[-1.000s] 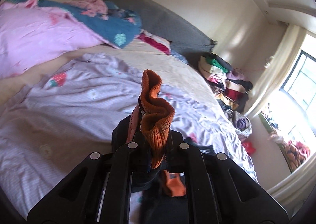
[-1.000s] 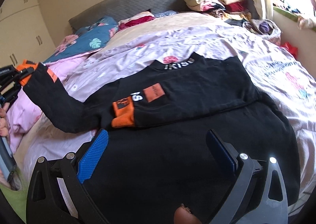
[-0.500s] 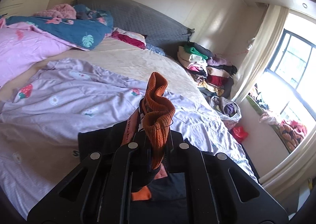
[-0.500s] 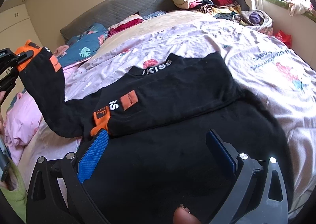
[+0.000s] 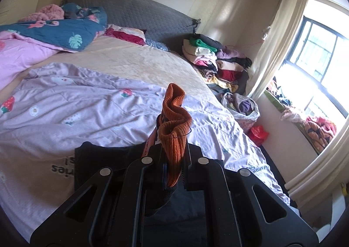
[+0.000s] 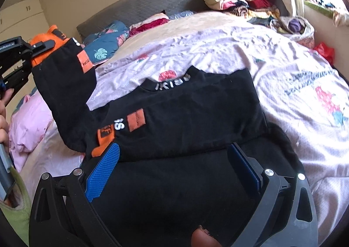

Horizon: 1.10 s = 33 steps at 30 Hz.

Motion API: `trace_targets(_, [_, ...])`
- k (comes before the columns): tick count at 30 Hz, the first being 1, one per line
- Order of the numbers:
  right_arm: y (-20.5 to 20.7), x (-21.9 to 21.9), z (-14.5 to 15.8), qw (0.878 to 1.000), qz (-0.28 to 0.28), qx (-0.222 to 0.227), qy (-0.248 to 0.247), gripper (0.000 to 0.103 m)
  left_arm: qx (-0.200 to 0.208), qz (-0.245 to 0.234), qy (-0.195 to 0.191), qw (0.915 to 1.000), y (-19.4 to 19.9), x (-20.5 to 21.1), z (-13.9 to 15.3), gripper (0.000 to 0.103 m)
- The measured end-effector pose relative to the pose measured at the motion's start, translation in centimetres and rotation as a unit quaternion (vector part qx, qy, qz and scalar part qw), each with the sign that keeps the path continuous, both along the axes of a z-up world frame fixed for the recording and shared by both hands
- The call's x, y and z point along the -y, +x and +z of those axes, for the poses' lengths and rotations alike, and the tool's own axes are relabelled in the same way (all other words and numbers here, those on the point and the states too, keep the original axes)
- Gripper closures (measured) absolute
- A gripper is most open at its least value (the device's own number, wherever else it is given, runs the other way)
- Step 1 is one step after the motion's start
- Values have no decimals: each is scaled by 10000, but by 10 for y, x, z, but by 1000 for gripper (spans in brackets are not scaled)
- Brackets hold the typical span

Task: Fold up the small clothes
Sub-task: 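Fold the held sleeve across the shirt back and open the left tool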

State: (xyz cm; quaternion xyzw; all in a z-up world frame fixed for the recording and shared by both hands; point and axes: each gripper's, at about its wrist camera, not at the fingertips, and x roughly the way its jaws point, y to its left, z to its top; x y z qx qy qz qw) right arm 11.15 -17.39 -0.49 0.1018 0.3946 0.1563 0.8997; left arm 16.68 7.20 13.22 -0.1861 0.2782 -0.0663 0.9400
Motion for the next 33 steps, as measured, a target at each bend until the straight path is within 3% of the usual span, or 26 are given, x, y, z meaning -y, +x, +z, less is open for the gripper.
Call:
trace_targets(7, [-6, 21, 1, 9959, -417, 335, -735, 4, -181, -255, 24, 9995, 14, 29, -18, 100])
trace_targets(14, [-2, 54, -4, 9957, -792, 183, -452, 4, -656, -652, 96, 9957, 24, 58, -56, 100])
trace_targets(23, [2, 75, -5, 9936, -1086, 84, -311, 4, -1177, -1368, -7, 9836, 25, 86, -105, 96])
trace_targets(24, [3, 77, -6, 9932, -1119, 66, -302, 4, -1197, -1431, -29, 9824, 25, 88, -108, 91])
trace_targets(27, [4, 85, -9, 9924, -1210, 1, -235, 4, -1250, -1621, -168, 9787, 23, 89, -111, 60])
trace_targets(28, [5, 86, -10, 9922, -1229, -14, -207, 4, -1208, -1638, -180, 9789, 20, 88, -110, 55])
trace_targets(33, [8, 82, -18, 9949, -995, -135, 71, 5, -1050, -1378, 164, 9847, 16, 73, -102, 47])
